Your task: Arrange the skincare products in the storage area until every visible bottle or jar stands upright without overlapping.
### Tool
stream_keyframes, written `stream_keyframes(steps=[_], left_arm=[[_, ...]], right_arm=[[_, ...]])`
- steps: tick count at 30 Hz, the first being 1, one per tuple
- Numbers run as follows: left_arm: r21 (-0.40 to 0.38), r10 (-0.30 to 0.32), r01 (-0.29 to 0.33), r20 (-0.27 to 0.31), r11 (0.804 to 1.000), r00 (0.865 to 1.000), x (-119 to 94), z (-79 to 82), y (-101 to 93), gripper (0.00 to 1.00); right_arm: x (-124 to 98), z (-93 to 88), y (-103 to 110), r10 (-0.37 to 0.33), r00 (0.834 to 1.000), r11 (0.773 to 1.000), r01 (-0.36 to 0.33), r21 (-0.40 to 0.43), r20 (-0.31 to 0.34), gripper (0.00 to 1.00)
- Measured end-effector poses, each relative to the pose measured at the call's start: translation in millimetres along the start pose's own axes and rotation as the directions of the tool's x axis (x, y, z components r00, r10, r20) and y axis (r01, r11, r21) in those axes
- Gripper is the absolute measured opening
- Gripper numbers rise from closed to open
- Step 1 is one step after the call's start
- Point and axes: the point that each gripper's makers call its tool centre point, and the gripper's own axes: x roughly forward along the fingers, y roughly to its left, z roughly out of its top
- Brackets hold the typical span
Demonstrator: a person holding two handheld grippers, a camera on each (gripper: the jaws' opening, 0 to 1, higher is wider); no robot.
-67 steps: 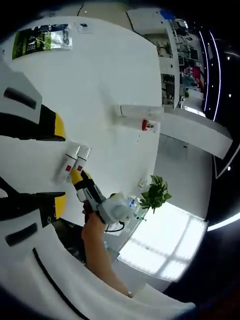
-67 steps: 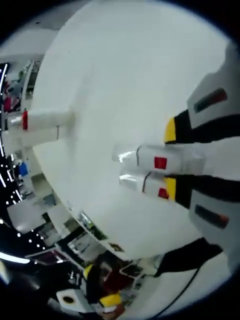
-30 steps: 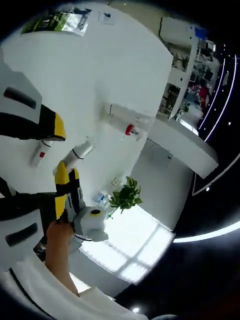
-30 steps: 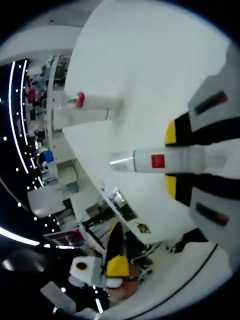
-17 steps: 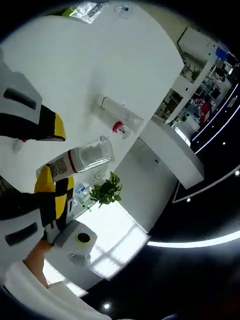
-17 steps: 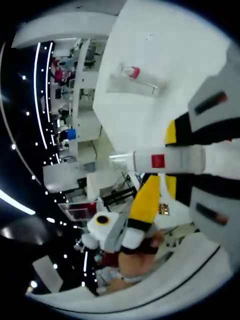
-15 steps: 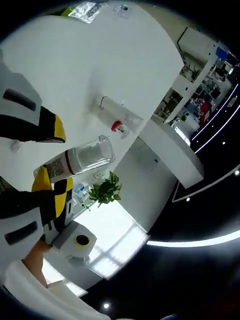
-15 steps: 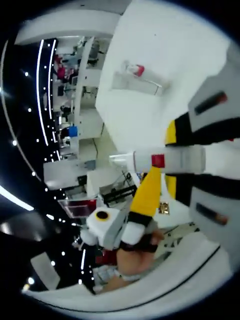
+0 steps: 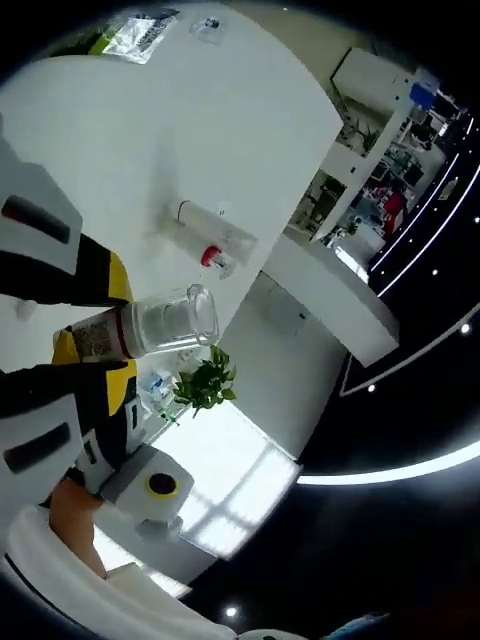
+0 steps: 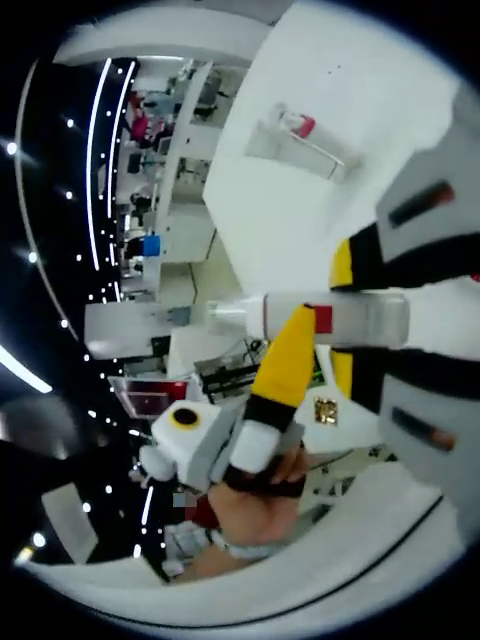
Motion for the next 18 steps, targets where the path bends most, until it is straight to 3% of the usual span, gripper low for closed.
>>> stream_keyframes(steps=[4,8,12,18], left_arm=[[0.14,0.012,-0.003,-0.059,0.99,0.998,-3.7,0.8,1.0,0.19],[0.196,0.017,-0.002,-0.076,0.981,0.997,-5.5,3.5,6.6,0.18],[0.273,-0.004,0.038,-0.124,0.961,0.992,-7.3,4.8,9.6,0.18],[0.437,0.033,0.046,-0.172,0.898,0.985,-8.8,9.6,18.7,0.19]], right_arm=[[-0.3,5.9,4.6,0.03,0.999,0.999,-0.03,0.025,0.021,0.21],[0.3,4.6,7.6,0.072,0.997,0.996,-0.073,0.044,0.016,0.25],[-8.0,6.3,7.2,0.119,0.992,0.989,-0.121,0.08,0.027,0.27],[-22.8,30.5,0.5,0.152,0.983,0.979,-0.164,0.12,0.108,0.27]])
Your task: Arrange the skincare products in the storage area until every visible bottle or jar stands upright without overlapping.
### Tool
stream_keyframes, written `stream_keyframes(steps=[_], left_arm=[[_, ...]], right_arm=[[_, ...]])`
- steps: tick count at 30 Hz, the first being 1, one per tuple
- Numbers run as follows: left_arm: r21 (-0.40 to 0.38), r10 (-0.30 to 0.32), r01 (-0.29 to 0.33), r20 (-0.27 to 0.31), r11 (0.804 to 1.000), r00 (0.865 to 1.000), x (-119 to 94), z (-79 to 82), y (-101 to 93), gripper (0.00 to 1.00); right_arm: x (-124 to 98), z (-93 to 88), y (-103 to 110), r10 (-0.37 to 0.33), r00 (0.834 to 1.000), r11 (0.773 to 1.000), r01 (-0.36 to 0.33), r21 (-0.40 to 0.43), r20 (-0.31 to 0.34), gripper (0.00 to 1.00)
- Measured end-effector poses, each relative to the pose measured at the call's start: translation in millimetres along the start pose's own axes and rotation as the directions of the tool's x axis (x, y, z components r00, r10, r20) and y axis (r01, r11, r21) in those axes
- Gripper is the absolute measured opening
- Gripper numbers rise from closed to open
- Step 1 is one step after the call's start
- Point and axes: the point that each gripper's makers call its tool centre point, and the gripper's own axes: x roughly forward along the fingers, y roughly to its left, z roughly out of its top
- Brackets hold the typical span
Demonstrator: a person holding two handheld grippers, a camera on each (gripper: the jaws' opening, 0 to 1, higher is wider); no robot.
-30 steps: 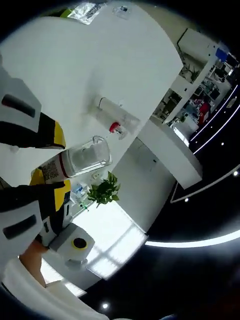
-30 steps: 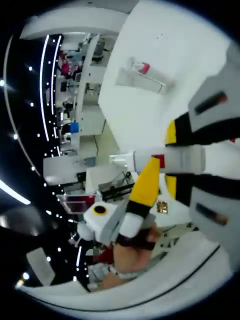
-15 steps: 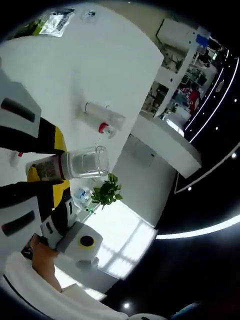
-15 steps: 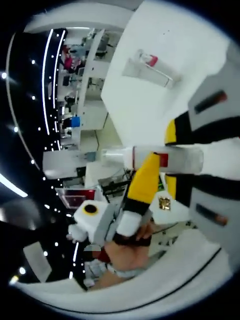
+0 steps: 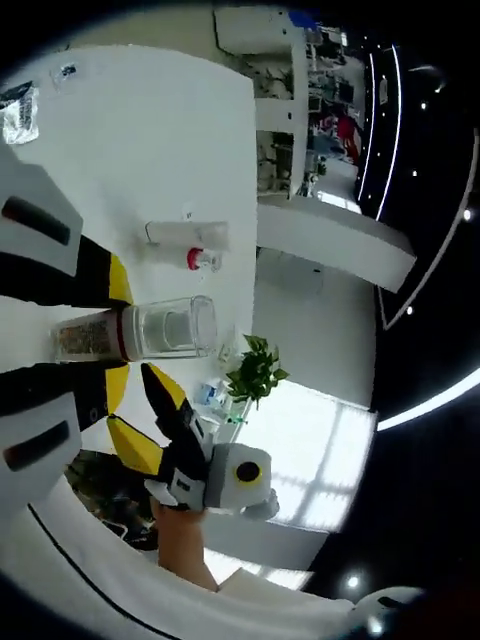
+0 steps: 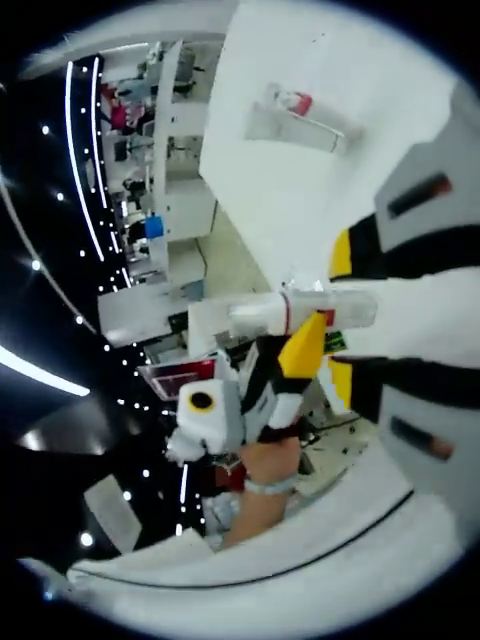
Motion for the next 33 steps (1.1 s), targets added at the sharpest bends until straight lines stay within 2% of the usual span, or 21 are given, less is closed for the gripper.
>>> stream_keyframes(steps=[2,5,8,15,19,23,26,29,33], left_arm=[[0.057,-0.001,0.003,-0.03,0.998,1.0,0.9,-1.1,-1.7,0.19],[0.138,-0.062,0.068,-0.048,0.988,0.997,2.6,0.3,-16.2,0.19],[0.131,-0.127,0.132,-0.045,0.982,0.991,3.5,-0.4,-28.8,0.19],[0.133,-0.16,0.167,-0.063,0.977,0.985,5.3,-7.6,-36.4,0.19],[0.163,-0.178,0.19,-0.088,0.968,0.98,5.5,-10.5,-38.8,0.19],[0.182,-0.186,0.207,-0.124,0.961,0.975,6.8,-18.5,-39.1,0.19],[0.193,-0.193,0.215,-0.127,0.958,0.973,7.4,-17.9,-39.6,0.2],[0.217,-0.219,0.242,-0.126,0.946,0.968,6.4,-14.7,-38.7,0.2],[0.225,-0.244,0.269,-0.133,0.936,0.96,5.9,-11.5,-39.2,0.19]], right_arm=[[0.7,7.0,-0.3,0.001,1.0,1.0,-0.001,0.004,0.007,0.28],[3.3,18.1,7.0,0.032,0.999,0.999,-0.031,-0.029,0.023,0.29],[7.6,22.2,9.9,0.046,0.998,0.998,-0.045,-0.037,0.031,0.29],[9.8,20.0,14.3,0.053,0.999,0.996,-0.051,-0.067,0.015,0.24],[6.5,18.4,13.4,0.053,0.998,0.998,-0.052,-0.042,0.022,0.2],[6.4,10.8,13.6,0.062,0.998,0.998,-0.063,-0.028,-0.012,0.19],[5.2,11.0,12.2,0.052,0.999,0.998,-0.053,-0.03,-0.007,0.19],[4.6,13.2,11.7,0.046,0.999,0.998,-0.046,-0.033,0.009,0.19],[4.8,17.1,12.5,0.067,0.997,0.997,-0.066,-0.039,0.024,0.2]])
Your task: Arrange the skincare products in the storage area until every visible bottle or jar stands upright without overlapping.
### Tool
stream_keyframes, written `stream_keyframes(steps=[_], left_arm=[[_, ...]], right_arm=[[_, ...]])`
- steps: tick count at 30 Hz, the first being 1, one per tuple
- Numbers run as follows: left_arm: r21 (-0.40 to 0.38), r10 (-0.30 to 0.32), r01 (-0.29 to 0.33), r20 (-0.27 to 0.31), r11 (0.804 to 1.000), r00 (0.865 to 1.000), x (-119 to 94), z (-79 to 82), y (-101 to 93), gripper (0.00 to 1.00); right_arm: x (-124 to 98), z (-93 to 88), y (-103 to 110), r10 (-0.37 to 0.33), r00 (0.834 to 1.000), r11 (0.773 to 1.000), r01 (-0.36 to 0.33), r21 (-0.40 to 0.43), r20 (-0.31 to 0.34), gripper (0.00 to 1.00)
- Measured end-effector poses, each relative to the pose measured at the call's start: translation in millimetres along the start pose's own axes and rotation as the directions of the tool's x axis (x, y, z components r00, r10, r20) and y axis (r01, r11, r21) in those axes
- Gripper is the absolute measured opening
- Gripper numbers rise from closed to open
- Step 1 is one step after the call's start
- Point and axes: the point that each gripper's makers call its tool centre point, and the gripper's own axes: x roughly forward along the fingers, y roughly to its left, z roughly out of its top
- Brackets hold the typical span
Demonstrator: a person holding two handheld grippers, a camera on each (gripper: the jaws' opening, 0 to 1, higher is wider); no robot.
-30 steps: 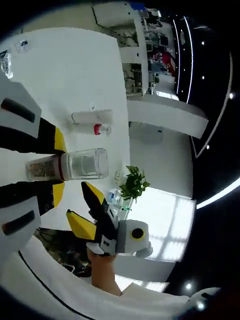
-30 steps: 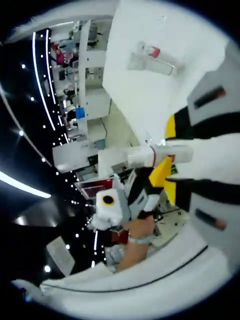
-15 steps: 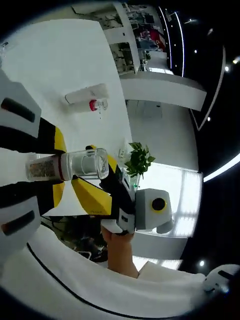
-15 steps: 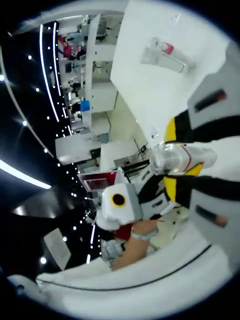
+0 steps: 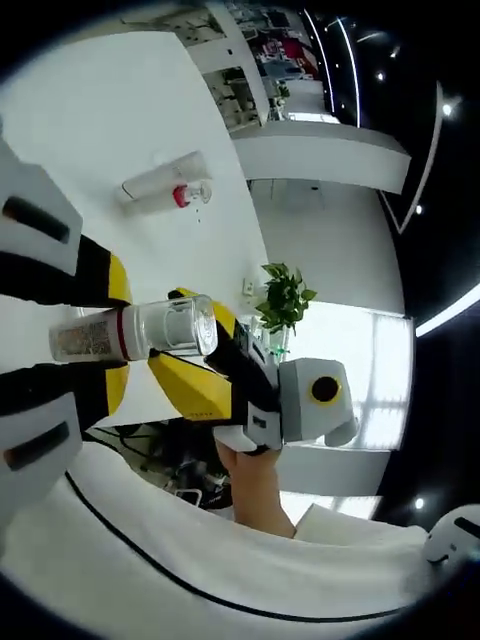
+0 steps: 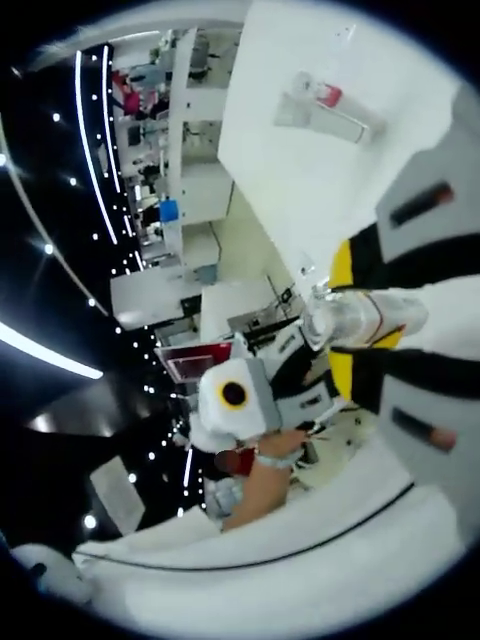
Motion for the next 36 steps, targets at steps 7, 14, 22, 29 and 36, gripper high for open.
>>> stream_keyframes(steps=[7,14,22,29,36], left_arm=[[-0.003,-0.043,0.043,0.005,0.999,0.999,3.4,1.9,-3.4,0.19],[-0.012,-0.01,0.01,0.015,1.0,1.0,9.3,3.7,0.0,0.21],[-0.152,0.103,-0.092,0.064,0.984,0.993,6.6,-1.0,7.1,0.3],[-0.226,0.221,-0.206,0.047,0.952,0.974,-10.2,-19.2,19.1,0.41],[-0.253,0.275,-0.263,0.012,0.931,0.961,-28.9,-32.8,17.7,0.41]], right_arm=[[-2.3,0.5,-0.3,0.002,1.0,1.0,-0.002,0.0,0.011,0.19],[-3.1,1.1,-7.4,-0.017,0.999,1.0,0.016,0.027,0.037,0.18],[-2.0,-6.1,-18.7,-0.043,0.997,0.998,0.04,0.046,0.063,0.18],[-6.9,-18.3,-39.2,-0.079,0.992,0.992,0.069,0.102,0.094,0.18],[-3.3,-38.5,-68.1,-0.139,0.989,0.987,0.134,0.087,0.052,0.18]])
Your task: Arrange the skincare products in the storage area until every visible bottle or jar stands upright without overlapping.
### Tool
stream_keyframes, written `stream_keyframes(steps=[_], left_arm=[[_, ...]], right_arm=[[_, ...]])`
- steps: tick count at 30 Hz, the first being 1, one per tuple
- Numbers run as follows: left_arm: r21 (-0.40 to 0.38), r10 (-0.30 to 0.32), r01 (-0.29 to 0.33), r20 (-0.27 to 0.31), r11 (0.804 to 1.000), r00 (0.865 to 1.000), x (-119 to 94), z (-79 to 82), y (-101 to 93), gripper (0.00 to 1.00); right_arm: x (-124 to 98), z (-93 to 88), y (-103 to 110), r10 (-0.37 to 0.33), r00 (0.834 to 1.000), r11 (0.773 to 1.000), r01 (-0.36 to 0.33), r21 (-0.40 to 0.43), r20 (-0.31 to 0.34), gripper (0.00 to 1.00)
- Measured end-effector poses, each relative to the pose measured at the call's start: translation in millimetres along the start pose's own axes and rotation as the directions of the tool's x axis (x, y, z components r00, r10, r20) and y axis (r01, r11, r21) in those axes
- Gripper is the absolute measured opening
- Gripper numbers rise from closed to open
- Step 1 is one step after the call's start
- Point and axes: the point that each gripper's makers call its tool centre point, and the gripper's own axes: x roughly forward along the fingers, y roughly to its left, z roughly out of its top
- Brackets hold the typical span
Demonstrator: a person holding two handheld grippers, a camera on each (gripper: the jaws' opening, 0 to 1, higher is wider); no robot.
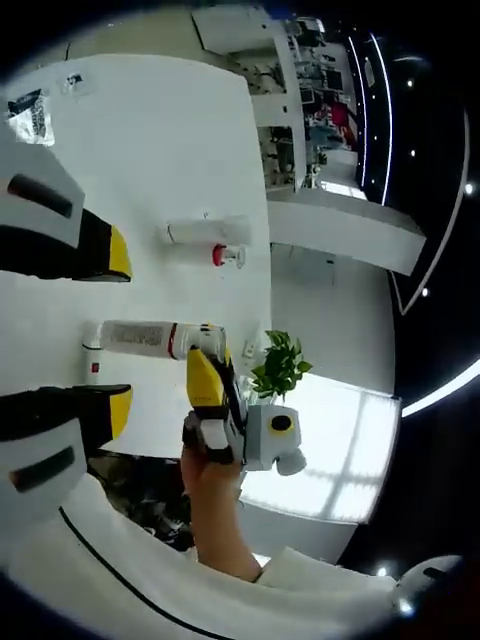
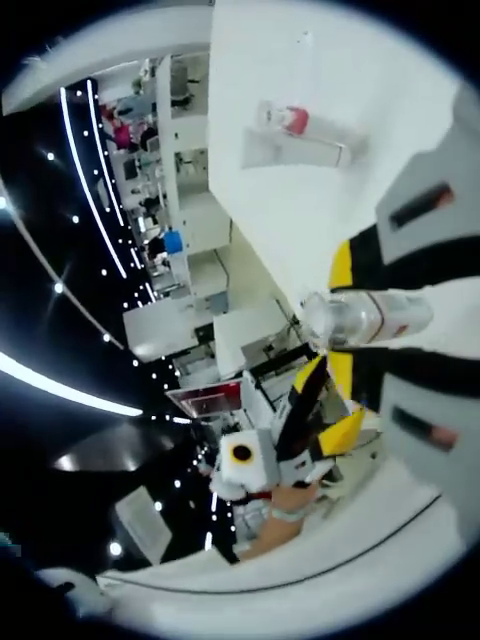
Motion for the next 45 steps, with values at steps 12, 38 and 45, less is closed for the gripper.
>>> stream_keyframes(steps=[12,38,45], left_arm=[[-0.056,0.065,-0.067,-0.038,0.996,0.997,-25.4,-26.8,-3.0,0.4],[-0.197,0.185,-0.191,-0.045,0.962,0.982,-54.7,-47.6,-1.8,0.4],[-0.227,0.207,-0.22,-0.081,0.949,0.975,-67.1,-64.4,-8.4,0.4]], right_arm=[[21.4,-20.1,-57.5,-0.107,0.992,0.989,0.099,-0.112,-0.067,0.18],[49.5,-38.3,-131.8,-0.198,0.979,0.97,0.188,-0.151,-0.051,0.18],[60.6,-41.2,-148.1,-0.202,0.979,0.964,0.194,-0.179,-0.028,0.19]])
